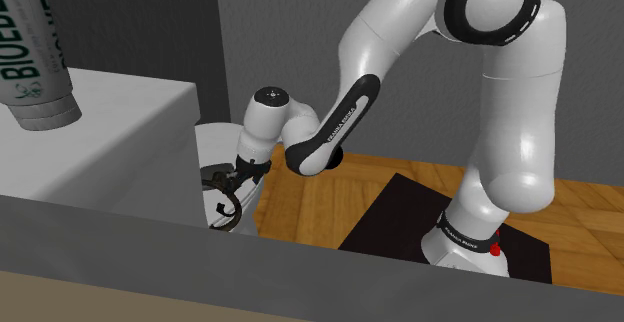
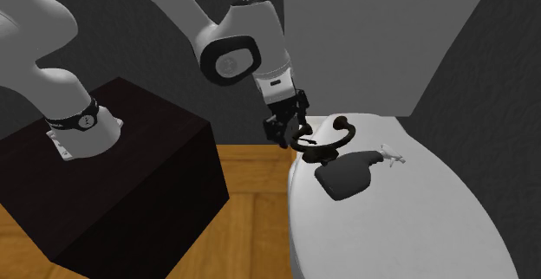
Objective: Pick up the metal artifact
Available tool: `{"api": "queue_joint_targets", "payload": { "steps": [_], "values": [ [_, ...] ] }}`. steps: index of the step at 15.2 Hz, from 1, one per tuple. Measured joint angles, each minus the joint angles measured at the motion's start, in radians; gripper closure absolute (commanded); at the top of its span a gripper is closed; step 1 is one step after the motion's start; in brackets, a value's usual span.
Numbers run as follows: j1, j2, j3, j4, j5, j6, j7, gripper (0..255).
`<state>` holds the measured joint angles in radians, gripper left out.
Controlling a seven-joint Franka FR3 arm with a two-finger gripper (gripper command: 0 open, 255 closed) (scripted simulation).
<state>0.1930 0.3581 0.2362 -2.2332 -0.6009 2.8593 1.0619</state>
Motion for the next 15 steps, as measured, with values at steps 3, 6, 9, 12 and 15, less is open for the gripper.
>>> {"api": "queue_joint_targets", "payload": {
  "steps": [3,6,9,12,15],
  "values": [
    [0.048,0.078,-0.048,0.08,-0.054,0.018,0.058,0],
    [0.079,0.115,-0.082,0.095,-0.09,0.044,0.097,0],
    [0.106,0.155,-0.117,0.112,-0.123,0.072,0.131,0],
    [0.116,0.171,-0.13,0.117,-0.135,0.084,0.143,255],
    [0.117,0.173,-0.132,0.117,-0.136,0.086,0.145,255]
  ]
}}
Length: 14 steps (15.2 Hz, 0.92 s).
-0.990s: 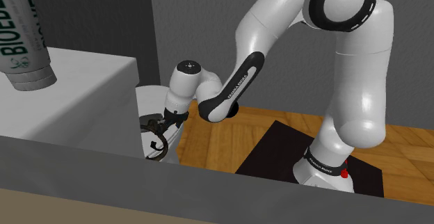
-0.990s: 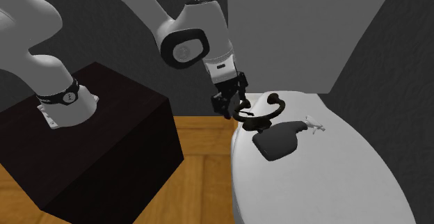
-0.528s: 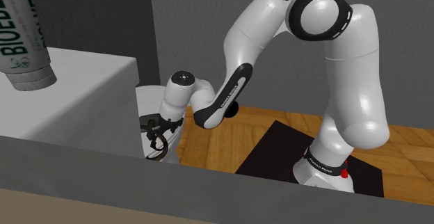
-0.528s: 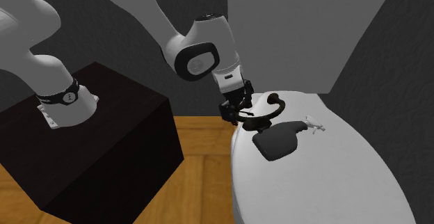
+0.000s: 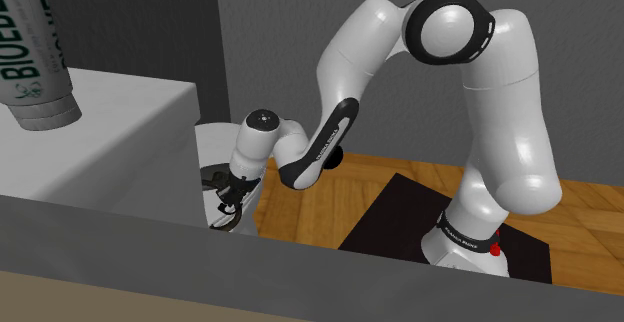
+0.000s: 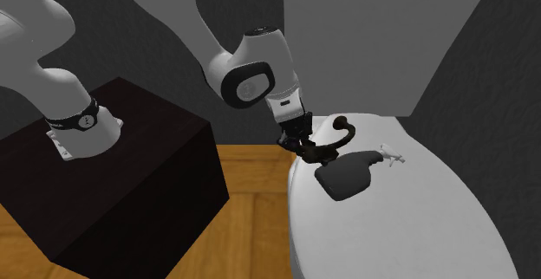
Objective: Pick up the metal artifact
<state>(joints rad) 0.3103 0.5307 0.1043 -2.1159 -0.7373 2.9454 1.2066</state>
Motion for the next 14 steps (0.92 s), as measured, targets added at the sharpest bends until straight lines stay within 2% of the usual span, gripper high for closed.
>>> {"api": "queue_joint_targets", "payload": {
  "steps": [6,14],
  "values": [
    [0.0,0.0,0.0,0.0,0.0,0.0,0.0,255],
    [-0.058,-0.082,0.077,-0.023,0.072,-0.067,-0.074,255]
  ]
}}
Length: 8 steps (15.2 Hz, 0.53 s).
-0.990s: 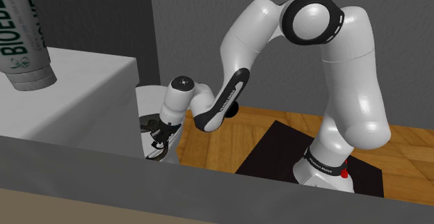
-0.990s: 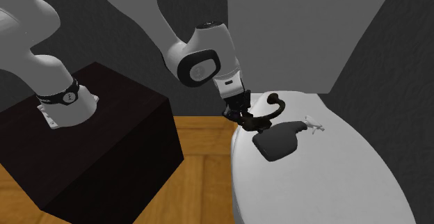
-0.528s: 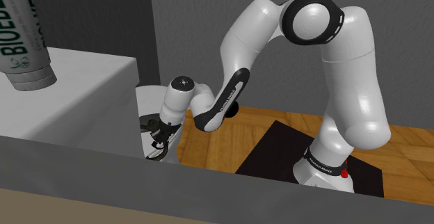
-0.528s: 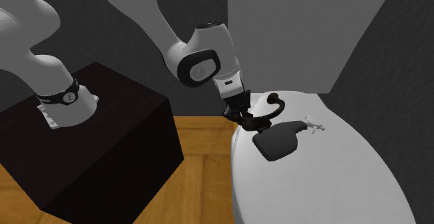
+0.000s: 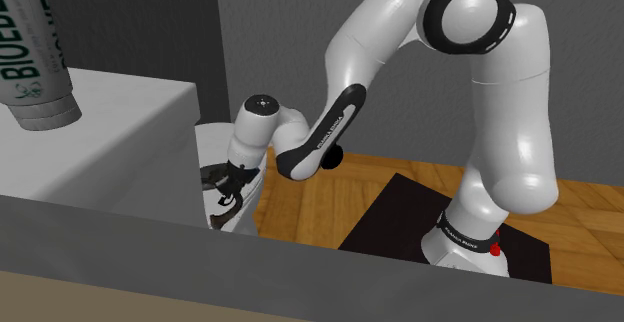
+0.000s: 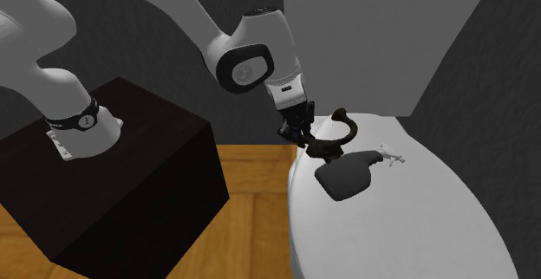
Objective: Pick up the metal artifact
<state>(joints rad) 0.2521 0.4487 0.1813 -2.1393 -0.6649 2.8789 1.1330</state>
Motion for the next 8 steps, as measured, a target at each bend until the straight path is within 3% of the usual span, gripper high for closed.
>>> {"api": "queue_joint_targets", "payload": {
  "steps": [8],
  "values": [
    [-0.058,-0.087,0.074,-0.021,0.088,-0.067,-0.084,255]
  ]
}}
